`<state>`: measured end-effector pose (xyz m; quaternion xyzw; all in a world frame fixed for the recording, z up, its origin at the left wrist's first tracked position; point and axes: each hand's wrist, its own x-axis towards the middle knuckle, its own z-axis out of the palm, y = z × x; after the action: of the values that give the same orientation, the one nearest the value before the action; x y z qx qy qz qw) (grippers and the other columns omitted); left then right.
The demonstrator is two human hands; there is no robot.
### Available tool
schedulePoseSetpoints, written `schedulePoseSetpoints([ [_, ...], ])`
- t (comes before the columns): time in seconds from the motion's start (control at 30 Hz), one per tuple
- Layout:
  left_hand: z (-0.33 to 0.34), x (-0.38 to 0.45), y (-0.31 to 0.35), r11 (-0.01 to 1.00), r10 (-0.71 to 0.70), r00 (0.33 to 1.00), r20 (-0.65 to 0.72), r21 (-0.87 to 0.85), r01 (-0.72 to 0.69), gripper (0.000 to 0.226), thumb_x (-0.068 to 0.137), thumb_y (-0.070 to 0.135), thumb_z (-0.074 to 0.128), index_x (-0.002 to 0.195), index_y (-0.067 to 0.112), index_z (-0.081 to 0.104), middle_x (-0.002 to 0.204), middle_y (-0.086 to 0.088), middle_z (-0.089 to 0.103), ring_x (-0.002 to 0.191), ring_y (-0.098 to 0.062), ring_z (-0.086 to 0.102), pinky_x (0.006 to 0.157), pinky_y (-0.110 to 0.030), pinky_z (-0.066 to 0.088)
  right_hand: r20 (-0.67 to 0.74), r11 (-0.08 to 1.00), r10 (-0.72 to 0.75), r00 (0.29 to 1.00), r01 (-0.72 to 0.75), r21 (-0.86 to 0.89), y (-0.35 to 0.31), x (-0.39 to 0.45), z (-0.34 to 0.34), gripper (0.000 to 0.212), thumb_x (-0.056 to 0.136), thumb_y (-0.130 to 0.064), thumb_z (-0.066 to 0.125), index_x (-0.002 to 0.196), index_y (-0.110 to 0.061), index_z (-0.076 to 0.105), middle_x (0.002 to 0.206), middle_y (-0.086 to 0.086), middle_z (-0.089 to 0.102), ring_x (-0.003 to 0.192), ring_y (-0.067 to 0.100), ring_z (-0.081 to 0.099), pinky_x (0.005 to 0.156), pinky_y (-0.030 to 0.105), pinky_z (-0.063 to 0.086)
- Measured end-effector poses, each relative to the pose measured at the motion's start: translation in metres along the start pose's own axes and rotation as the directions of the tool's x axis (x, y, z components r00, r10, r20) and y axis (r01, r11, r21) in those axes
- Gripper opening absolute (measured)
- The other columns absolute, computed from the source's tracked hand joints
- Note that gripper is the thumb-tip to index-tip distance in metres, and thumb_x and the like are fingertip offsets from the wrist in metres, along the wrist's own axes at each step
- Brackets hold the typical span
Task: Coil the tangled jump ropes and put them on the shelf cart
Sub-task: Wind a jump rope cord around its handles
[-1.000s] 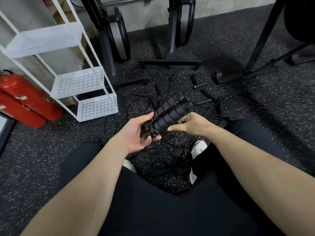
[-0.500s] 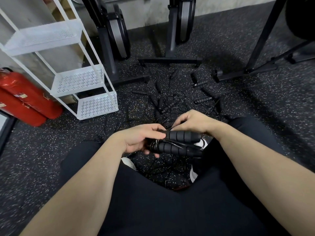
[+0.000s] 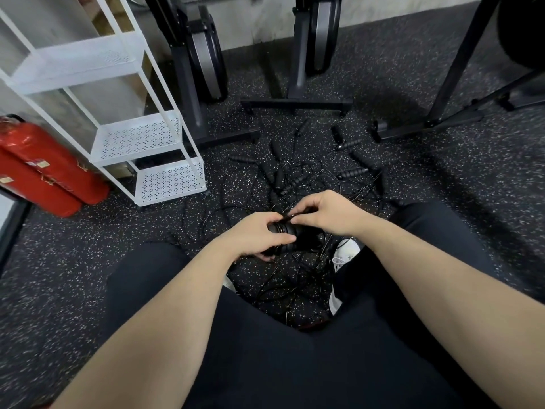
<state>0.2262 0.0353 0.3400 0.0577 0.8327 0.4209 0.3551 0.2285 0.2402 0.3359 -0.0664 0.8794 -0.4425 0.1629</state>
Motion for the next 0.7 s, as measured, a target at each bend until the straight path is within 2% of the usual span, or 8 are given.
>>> schedulePoseSetpoints([
  [0.1,0.001,0.004,-0.003,0.996,0.061,0.994,-0.090,0.076,-0.055,0.030,0.096,0.032,0.072,0.122,0.034,0.058,0.104,-0.009,0.076,0.074,-0.026,0.075,0.076,-0.043,0.064,-0.040,1.000,-0.005,0.999,0.006,0.028,0.000,0.000,0.004,0.010,0.090,-0.027,0.077,0.096,-0.035,0.074,0.093,-0.012,0.074,0.083,0.014,0.069,0.081,0.029,0.055],
  [0.17,0.003,0.008,-0.006,0.982,0.120,0.978,-0.171,0.165,-0.091,0.035,0.094,0.044,0.070,0.128,0.040,0.060,0.111,-0.004,0.071,0.080,-0.026,0.075,0.079,-0.045,0.063,-0.049,1.000,-0.022,0.999,0.023,0.020,-0.001,-0.002,0.004,0.013,0.091,-0.036,0.074,0.103,-0.035,0.069,0.087,-0.012,0.066,0.069,0.013,0.059,0.072,0.029,0.049],
  [0.23,0.004,0.012,-0.009,0.964,0.175,0.952,-0.250,0.242,-0.113,0.046,0.094,0.050,0.066,0.138,0.043,0.057,0.119,0.001,0.062,0.081,-0.018,0.072,0.078,-0.035,0.061,-0.041,0.999,0.033,0.999,-0.034,-0.026,-0.003,-0.004,0.002,0.027,0.092,-0.052,0.067,0.106,-0.029,0.064,0.079,-0.012,0.060,0.061,0.008,0.050,0.063,0.028,0.042],
  [0.33,0.006,0.016,-0.010,0.990,0.132,0.928,-0.348,-0.003,-0.142,0.046,0.097,0.037,0.067,0.142,0.039,0.057,0.124,-0.003,0.057,0.082,-0.023,0.073,0.071,-0.036,0.065,-0.022,0.985,0.154,0.988,-0.155,-0.072,-0.006,-0.004,0.000,0.049,0.101,-0.060,0.044,0.091,-0.020,0.071,0.050,-0.013,0.051,0.046,0.001,0.048,0.056,0.028,0.036],
  [0.4,0.006,0.016,-0.009,0.974,0.079,0.924,-0.374,-0.168,-0.151,0.045,0.099,0.031,0.067,0.142,0.036,0.056,0.124,-0.008,0.061,0.090,-0.027,0.071,0.071,-0.036,0.065,-0.015,0.987,0.163,0.987,-0.163,-0.017,-0.008,-0.004,0.000,0.052,0.103,-0.058,0.040,0.082,-0.021,0.070,0.049,-0.010,0.053,0.056,0.010,0.063,0.064,0.032,0.045],
  [0.47,0.005,0.014,-0.008,0.946,0.048,0.924,-0.378,-0.281,-0.164,0.044,0.100,0.026,0.067,0.142,0.033,0.057,0.122,-0.008,0.064,0.094,-0.028,0.071,0.072,-0.033,0.064,0.005,0.992,0.122,0.992,-0.122,0.029,-0.010,-0.005,0.000,0.046,0.106,-0.051,0.040,0.082,-0.021,0.066,0.049,-0.007,0.056,0.073,0.025,0.073,0.074,0.036,0.050],
  [0.5,0.004,0.014,-0.008,0.924,0.022,0.929,-0.370,-0.346,-0.159,0.043,0.100,0.023,0.067,0.141,0.032,0.058,0.121,-0.007,0.064,0.098,-0.030,0.072,0.072,-0.032,0.064,0.021,0.995,0.096,0.995,-0.097,0.034,-0.011,-0.005,0.001,0.043,0.107,-0.047,0.039,0.085,-0.019,0.064,0.048,-0.007,0.053,0.071,0.025,0.074,0.071,0.035,0.048],
  [0.7,0.001,0.010,-0.006,0.731,-0.092,0.954,-0.286,-0.669,-0.130,0.032,0.100,0.013,0.066,0.126,0.032,0.061,0.124,-0.008,0.067,0.108,-0.035,0.071,0.088,-0.048,0.062,0.117,0.994,0.007,0.993,-0.019,0.106,-0.009,-0.007,0.013,0.020,0.109,-0.033,0.042,0.096,-0.024,0.053,0.058,-0.004,0.057,0.043,0.017,0.053,0.050,0.026,0.044],
])
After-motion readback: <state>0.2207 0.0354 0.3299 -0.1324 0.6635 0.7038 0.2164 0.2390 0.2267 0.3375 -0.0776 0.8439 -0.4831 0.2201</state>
